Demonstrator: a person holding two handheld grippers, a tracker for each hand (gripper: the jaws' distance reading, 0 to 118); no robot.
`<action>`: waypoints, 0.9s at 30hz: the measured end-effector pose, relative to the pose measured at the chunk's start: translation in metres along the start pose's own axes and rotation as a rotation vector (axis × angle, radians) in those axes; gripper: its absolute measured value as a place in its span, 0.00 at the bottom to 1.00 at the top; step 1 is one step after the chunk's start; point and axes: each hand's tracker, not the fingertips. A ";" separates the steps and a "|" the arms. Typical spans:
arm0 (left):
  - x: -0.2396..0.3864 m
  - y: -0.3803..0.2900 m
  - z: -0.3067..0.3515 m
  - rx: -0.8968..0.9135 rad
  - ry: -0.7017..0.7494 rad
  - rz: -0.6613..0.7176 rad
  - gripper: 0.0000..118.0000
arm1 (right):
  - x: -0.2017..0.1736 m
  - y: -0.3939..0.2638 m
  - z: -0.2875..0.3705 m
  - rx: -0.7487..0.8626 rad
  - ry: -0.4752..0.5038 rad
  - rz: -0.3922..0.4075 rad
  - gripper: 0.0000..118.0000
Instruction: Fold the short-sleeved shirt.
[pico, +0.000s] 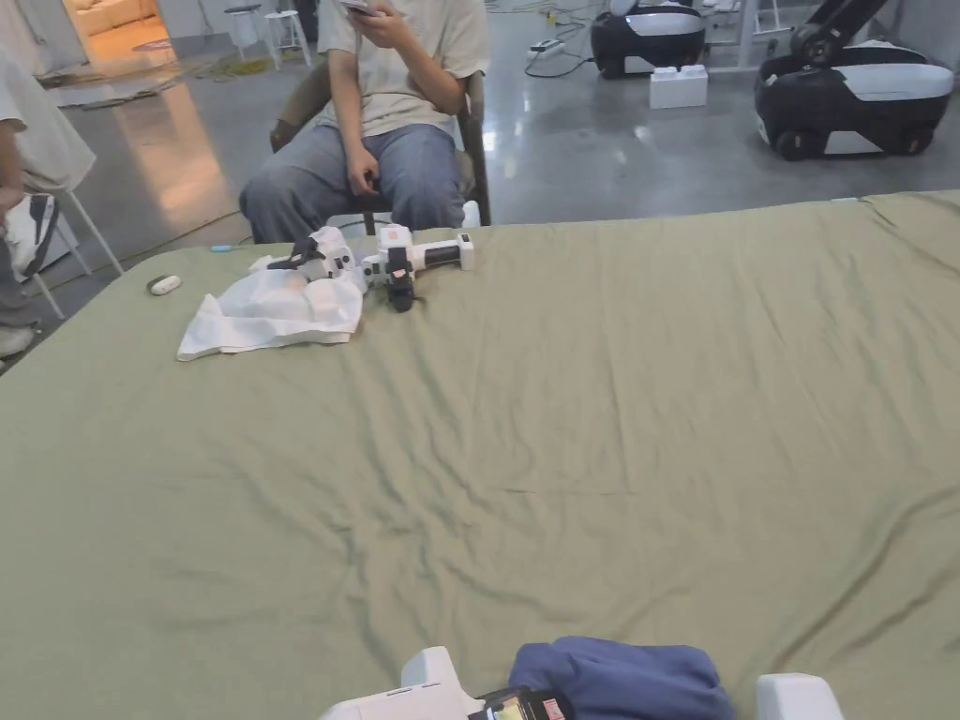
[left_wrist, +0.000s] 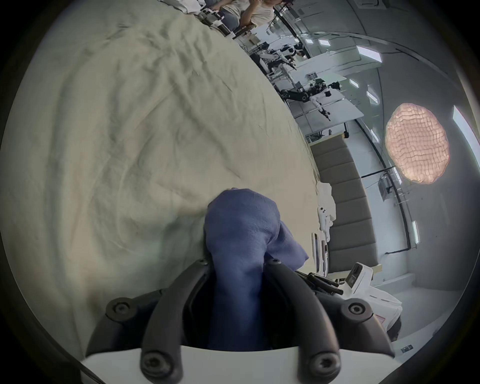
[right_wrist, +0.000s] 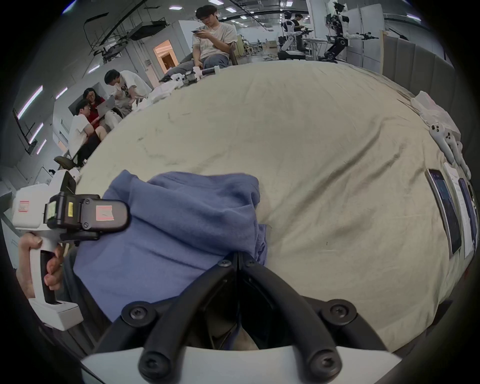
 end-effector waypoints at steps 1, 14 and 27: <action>0.000 0.002 0.009 0.015 -0.009 0.009 0.18 | 0.001 -0.001 0.008 0.039 0.032 -0.029 0.00; -0.132 0.140 0.267 0.314 0.489 0.079 0.18 | 0.019 -0.029 0.059 0.105 0.100 -0.154 0.00; -0.034 0.112 0.279 0.573 0.706 -0.337 0.76 | 0.020 -0.004 0.100 0.323 0.066 -0.153 0.00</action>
